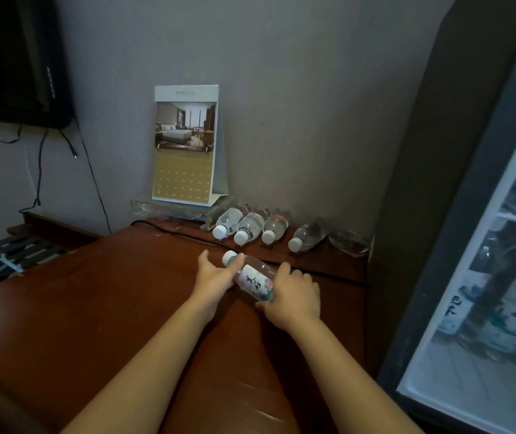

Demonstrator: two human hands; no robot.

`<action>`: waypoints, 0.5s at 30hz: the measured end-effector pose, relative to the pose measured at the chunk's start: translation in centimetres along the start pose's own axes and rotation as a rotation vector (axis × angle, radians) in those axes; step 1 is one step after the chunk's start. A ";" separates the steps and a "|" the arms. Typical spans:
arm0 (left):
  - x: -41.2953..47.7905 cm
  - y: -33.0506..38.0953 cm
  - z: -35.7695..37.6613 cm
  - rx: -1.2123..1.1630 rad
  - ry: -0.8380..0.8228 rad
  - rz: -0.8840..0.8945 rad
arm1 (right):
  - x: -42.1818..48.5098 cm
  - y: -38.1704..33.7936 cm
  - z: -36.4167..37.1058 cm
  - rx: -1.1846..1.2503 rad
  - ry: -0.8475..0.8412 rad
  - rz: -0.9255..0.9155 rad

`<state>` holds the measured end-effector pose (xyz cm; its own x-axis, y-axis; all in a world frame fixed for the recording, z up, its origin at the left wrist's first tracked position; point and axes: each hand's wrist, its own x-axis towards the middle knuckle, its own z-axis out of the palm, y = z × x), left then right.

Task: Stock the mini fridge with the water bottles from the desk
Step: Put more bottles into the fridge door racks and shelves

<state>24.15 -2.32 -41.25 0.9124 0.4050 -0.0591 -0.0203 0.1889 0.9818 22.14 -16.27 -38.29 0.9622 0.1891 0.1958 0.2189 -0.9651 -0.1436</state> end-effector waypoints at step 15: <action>-19.3 5.8 1.0 0.009 -0.112 0.183 | -16.5 4.1 -3.3 0.522 -0.038 -0.140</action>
<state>6.85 -9.88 -34.23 0.9337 0.3296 0.1399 -0.1862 0.1132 0.9760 6.61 -23.97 -38.94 0.9212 0.3248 0.2141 0.3873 -0.7139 -0.5835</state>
